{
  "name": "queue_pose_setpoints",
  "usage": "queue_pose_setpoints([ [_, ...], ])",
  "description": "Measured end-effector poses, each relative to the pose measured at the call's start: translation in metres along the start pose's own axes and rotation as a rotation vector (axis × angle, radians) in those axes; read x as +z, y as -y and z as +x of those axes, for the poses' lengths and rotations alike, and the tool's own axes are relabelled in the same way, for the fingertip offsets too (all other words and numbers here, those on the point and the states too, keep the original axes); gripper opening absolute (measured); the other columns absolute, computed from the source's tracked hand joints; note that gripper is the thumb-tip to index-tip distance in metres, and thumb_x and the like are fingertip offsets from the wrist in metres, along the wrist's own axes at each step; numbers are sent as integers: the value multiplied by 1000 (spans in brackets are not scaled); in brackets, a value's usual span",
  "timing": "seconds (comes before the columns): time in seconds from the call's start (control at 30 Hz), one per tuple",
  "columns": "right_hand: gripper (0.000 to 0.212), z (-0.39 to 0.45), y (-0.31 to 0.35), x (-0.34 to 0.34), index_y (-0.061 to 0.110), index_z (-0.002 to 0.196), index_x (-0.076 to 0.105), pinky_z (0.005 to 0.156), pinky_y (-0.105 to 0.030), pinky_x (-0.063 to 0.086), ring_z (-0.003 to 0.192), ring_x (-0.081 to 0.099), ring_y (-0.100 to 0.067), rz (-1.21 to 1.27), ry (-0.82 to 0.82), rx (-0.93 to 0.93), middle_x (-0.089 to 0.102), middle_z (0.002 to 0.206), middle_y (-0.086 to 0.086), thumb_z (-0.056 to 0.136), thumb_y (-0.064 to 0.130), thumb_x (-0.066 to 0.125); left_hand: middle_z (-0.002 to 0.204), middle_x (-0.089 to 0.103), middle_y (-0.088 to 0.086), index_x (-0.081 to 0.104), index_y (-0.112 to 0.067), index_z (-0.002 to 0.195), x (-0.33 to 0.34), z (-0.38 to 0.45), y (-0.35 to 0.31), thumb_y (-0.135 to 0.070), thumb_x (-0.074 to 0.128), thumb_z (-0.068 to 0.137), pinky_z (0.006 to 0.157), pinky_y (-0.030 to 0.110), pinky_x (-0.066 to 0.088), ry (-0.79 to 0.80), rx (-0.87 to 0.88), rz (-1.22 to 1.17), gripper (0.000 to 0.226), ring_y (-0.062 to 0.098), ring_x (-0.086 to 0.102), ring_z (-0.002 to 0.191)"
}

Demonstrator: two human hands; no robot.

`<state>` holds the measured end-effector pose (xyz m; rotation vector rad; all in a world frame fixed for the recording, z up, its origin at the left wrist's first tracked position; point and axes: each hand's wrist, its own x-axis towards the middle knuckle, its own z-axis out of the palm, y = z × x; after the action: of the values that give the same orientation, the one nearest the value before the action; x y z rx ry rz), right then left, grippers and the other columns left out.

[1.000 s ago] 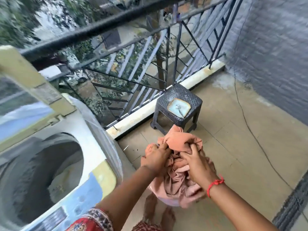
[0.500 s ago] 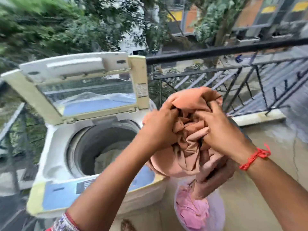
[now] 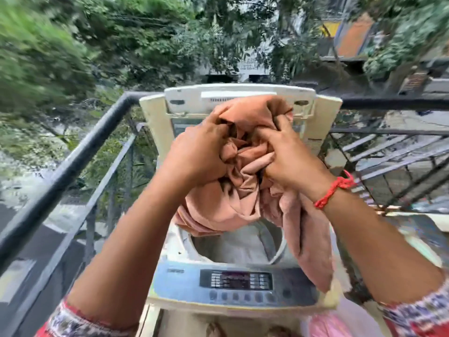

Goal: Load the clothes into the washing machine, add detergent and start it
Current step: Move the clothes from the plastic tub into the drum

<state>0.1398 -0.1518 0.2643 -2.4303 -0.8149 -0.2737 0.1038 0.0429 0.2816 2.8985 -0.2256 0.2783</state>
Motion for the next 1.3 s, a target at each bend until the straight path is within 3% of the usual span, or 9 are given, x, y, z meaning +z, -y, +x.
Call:
queue_pose_setpoints([
  [0.3,39,45,-9,105,25,101,62,88,-39,52,104,54,-33,169,90,15,38,117,-10,69,7,47,126,49,7,61,-18,106,41,11,78,-39,47,62,80,47,54,150,-104,52,52,38,60,97],
  [0.43,33,30,-44,143,26,97,60,91,-37,51,107,52,-32,158,174,51,39,115,-8,70,8,60,139,41,2,60,-19,104,98,8,80,-39,37,62,80,47,53,217,-187,23,51,39,60,101],
  [0.53,39,15,-68,161,27,101,60,92,-35,49,107,52,-34,155,211,85,41,115,-9,67,8,63,142,40,4,57,-22,109,136,5,75,-39,47,69,79,40,48,273,-198,-9,44,36,61,101],
  [0.67,40,-1,-93,179,27,104,63,92,-37,50,110,52,-32,158,278,133,39,122,-9,69,13,48,153,29,3,53,-23,123,173,4,69,-32,54,73,77,36,36,279,-190,-47,51,34,57,110],
  [0.83,46,-24,-123,196,33,111,53,81,-45,54,114,50,-33,77,423,188,33,129,-8,69,15,47,152,30,5,50,-26,129,212,-2,57,-30,58,75,82,34,32,288,-200,-113,55,28,52,118],
  [1.0,42,-44,-140,214,37,107,53,65,-40,56,105,56,-34,-158,485,192,35,129,-7,72,15,57,141,43,10,57,-18,122,252,-14,51,-19,62,70,80,31,26,337,-255,-207,52,29,46,116],
  [1.07,40,-52,-145,224,38,108,52,64,-37,55,102,56,-35,-144,506,194,37,127,-8,73,18,55,135,46,9,57,-16,122,270,-21,50,-17,61,71,80,31,28,381,-284,-221,52,31,49,112],
  [1.17,46,-63,-153,241,39,112,51,77,-36,55,102,54,-34,-15,563,181,35,127,-9,75,11,53,139,38,6,49,-20,130,298,-34,53,-23,59,76,82,35,38,438,-348,-239,55,33,47,104],
  [1.3,51,-72,-160,261,41,116,48,84,-43,53,109,48,-35,-16,649,221,28,134,-7,75,11,50,151,18,1,37,-27,135,326,-49,59,-25,60,75,77,49,52,550,-419,-224,64,41,41,115],
])
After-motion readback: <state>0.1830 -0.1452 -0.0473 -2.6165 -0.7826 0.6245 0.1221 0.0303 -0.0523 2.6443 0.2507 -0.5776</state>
